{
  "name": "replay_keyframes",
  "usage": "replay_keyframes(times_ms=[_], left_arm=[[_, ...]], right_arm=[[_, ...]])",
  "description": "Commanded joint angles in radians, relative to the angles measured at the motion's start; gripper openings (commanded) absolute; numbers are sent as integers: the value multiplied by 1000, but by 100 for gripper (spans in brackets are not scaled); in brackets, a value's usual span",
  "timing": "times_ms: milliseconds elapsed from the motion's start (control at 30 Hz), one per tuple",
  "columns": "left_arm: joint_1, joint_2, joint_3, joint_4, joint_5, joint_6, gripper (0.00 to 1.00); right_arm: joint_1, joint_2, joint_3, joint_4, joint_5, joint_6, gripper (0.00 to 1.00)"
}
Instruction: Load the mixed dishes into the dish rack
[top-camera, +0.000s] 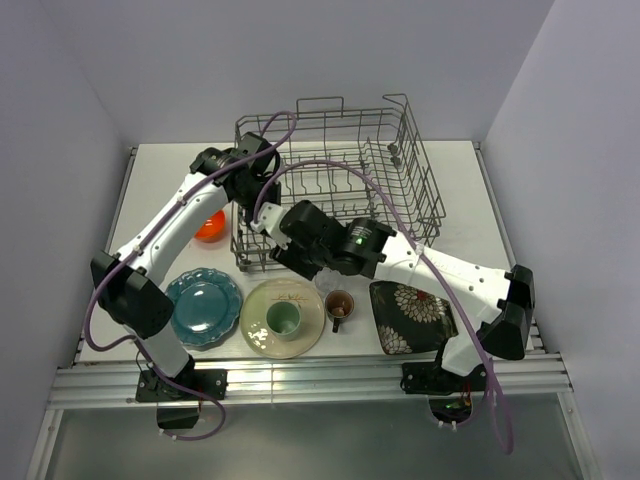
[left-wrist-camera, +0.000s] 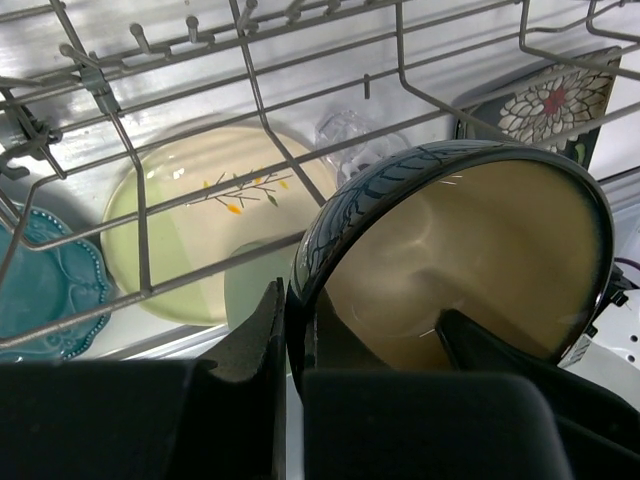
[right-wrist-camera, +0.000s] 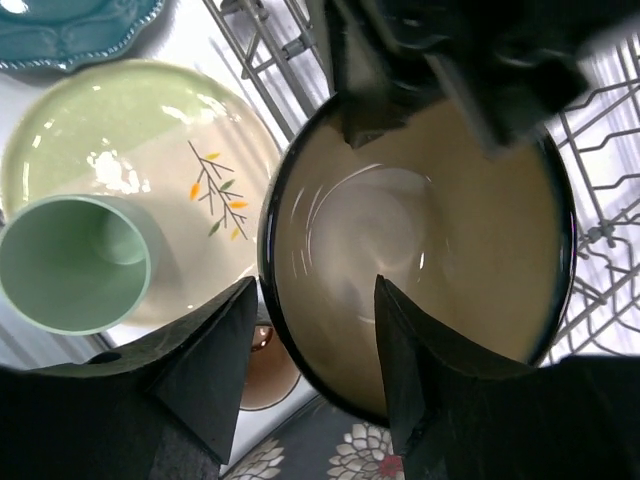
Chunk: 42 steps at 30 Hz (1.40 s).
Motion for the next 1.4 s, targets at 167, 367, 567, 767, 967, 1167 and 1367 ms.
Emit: replay_keyframes(times_ms=[167,367,567,767,967,1167,1367], left_arm=[[-11,-110,49,57,108,-47,0],[-11,-127,50,54,108,-49,0],[-11,-155,23,78,118,-61,0],[-11,-173,16,88,80,-80,39],[21,-212,55,140,19,-152,91],[96,-273,179,92,-240,-228,99],[127,-383,198,118,-379,-274,99]], right_arm=[[55,3,-85,33,142,-25,45],[70,-3,-104,69,251,-34,0],[72,0,-76,66,302,-22,0],[73,-32,-21,72,314,-26,0],[73,-31,53,34,290,4,0],[69,-35,97,32,294,32,0],[-83,-22,227,116,141,110,0]])
